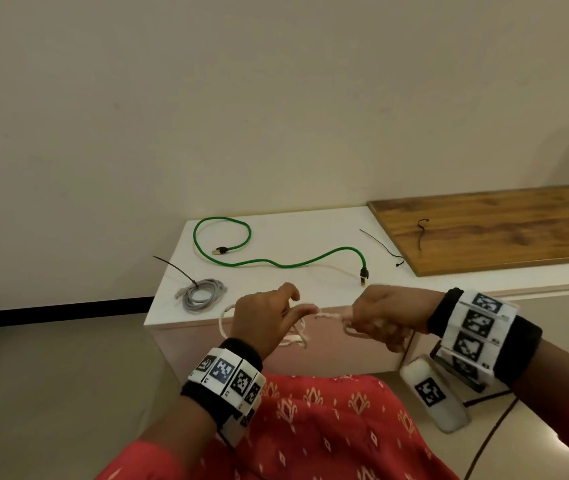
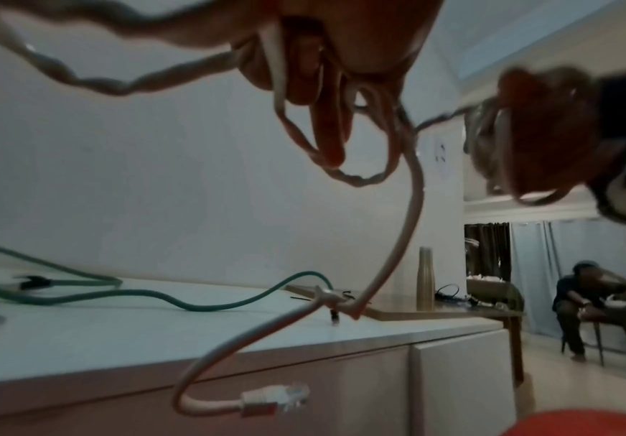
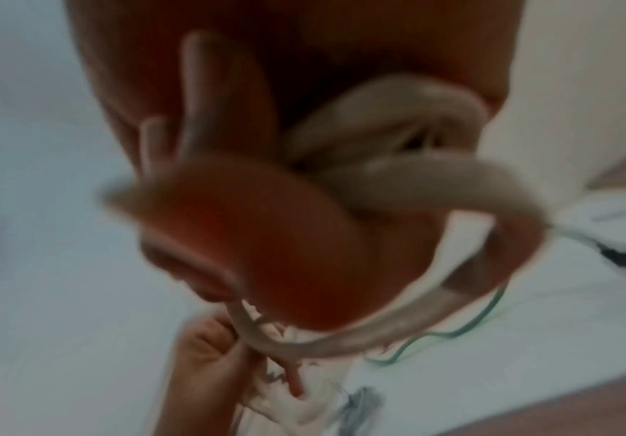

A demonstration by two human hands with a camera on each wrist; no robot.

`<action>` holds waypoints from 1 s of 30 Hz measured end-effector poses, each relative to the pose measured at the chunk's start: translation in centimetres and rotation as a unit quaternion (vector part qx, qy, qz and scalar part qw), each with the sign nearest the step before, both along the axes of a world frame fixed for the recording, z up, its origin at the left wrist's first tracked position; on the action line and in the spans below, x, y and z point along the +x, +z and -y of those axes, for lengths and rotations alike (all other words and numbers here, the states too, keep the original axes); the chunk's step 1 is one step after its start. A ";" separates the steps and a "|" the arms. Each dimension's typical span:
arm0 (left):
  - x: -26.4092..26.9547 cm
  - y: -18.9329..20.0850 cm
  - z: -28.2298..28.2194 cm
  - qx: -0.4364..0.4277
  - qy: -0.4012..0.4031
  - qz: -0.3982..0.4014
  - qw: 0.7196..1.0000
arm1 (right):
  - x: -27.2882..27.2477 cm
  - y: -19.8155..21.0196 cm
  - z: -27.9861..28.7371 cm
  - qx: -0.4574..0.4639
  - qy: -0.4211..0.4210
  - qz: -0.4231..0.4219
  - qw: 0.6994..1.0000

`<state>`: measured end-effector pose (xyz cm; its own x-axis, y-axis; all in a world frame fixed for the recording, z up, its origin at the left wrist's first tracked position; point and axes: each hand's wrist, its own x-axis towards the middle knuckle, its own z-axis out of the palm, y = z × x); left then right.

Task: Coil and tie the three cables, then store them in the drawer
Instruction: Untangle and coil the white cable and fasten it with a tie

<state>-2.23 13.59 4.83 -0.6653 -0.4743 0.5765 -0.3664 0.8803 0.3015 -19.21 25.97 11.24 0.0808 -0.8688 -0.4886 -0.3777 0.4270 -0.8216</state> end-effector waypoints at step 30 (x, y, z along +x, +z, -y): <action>0.3 5.5 1.6 0.360 0.134 -0.407 0.829 | -1.0 3.3 -0.1 -0.170 -0.152 0.483 0.845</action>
